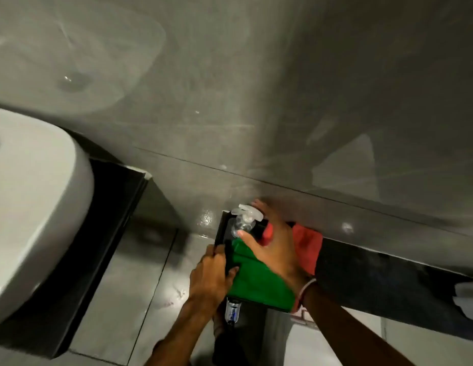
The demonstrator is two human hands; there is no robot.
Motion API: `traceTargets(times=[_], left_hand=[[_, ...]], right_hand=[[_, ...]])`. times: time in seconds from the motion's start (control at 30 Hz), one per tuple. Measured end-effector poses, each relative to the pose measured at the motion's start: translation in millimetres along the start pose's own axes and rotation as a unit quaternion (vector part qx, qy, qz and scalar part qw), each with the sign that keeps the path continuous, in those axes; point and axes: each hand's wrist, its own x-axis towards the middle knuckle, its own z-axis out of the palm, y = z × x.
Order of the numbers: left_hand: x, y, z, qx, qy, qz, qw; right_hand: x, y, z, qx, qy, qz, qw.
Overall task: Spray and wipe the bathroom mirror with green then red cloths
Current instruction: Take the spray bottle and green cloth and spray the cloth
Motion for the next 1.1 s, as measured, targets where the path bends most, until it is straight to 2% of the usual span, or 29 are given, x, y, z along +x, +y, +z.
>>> traceTargets(times=[0.13,0.23,0.4,0.47,0.57,0.63,0.73,0.87,1.1], left_hand=[[22.3,12.4,22.7,0.082,0.015,-0.023,0.996],[27.6,21.8,43.2,0.084,0.021,-0.067,0.994],[26.4,14.5,46.9,0.091,0.031,-0.008,0.995],[20.9,10.6,40.8,0.051,-0.009,0.023,0.998],[7.0,10.8,14.3,-0.134,-0.097,0.065,0.984],[-7.7,15.9,-21.4,-0.236,-0.095,0.117,0.960],[-30.8,28.6,-103.9,-0.282,-0.034,0.179,0.942],[-83.2,42.3,-255.7,-0.260,0.038,0.234,0.936],[-207.3,87.3,-516.1,-0.178,0.175,0.325,0.912]], right_hand=[[27.9,12.3,22.8,-0.024,-0.035,-0.059,0.997],[27.3,24.6,38.3,-0.016,-0.045,-0.113,0.992],[32.1,14.0,41.9,-0.008,-0.012,-0.111,0.994],[33.6,1.6,34.0,-0.014,0.018,-0.110,0.994],[37.3,-25.2,17.6,0.013,0.037,-0.132,0.991],[41.3,-52.9,1.4,0.054,0.061,-0.159,0.984],[54.6,-105.9,-25.9,0.102,0.108,-0.203,0.968],[66.8,-205.5,-64.4,0.167,0.156,-0.264,0.937],[84.8,-392.4,-90.8,0.299,0.166,-0.372,0.863]])
